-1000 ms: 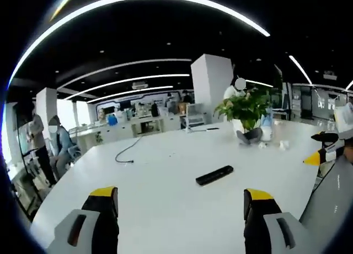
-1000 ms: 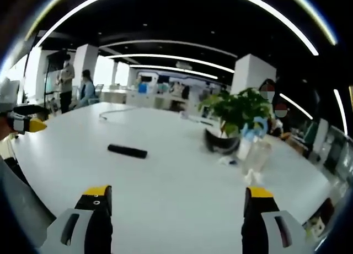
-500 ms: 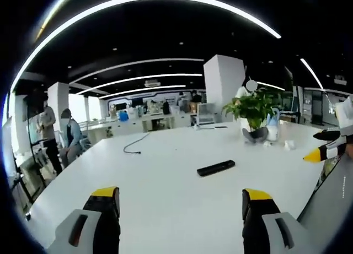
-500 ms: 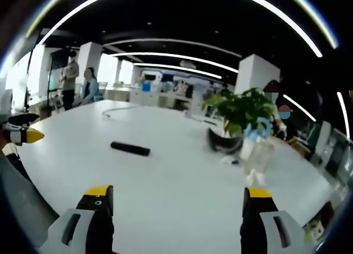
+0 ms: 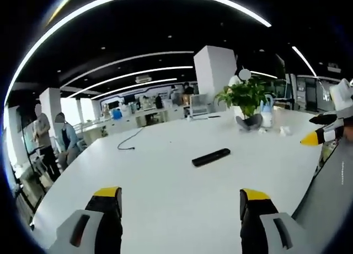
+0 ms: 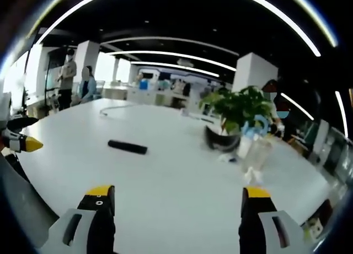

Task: Press the specified remote control buttons in sequence, fully releasing each button before pressing the next.

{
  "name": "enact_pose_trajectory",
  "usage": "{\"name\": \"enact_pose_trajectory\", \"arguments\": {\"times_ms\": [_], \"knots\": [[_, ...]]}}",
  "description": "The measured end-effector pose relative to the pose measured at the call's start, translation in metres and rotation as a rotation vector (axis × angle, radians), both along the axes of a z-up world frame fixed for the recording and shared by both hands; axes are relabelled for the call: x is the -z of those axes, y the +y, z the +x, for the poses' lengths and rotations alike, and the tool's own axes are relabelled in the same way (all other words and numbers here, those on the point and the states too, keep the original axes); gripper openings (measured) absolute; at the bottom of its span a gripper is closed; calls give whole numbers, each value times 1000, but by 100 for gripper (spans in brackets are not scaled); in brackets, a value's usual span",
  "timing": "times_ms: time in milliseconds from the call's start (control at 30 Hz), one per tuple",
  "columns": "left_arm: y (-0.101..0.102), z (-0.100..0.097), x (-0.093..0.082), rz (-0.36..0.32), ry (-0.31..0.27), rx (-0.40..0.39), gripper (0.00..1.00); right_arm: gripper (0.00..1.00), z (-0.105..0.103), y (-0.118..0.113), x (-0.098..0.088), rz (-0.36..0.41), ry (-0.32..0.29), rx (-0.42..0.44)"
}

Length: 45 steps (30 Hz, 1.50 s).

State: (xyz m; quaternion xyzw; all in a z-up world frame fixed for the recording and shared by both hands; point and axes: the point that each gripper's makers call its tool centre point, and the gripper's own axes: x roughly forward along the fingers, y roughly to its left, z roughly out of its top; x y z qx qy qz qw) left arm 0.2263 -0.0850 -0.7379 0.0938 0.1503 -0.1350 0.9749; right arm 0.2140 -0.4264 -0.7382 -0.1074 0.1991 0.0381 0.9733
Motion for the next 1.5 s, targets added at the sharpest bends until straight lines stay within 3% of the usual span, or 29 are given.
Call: {"name": "enact_pose_trajectory", "arguments": {"times_ms": [100,167,333,467,567,733,1033,1500], "knots": [[7,2,-10,-16,-50,-32,99,95,0,-2,0,-4,0,11],[8,2,-9,-14,-52,-34,100,95,0,-3,0,-6,0,15],[3,0,-3,-5,-20,-15,100,94,0,-3,0,-5,-2,13],[5,0,0,-73,20,-38,100,93,0,-4,0,1,-3,18],[8,0,-3,-60,-3,-50,100,92,0,-3,1,-2,6,15],[5,-2,5,3,31,-35,100,91,0,-1,4,-8,20,4],[6,-4,7,0,57,-41,100,90,-1,-1,5,-7,26,2],[-3,-7,11,58,61,8,99,88,-1,-1,7,-5,35,0]]}}
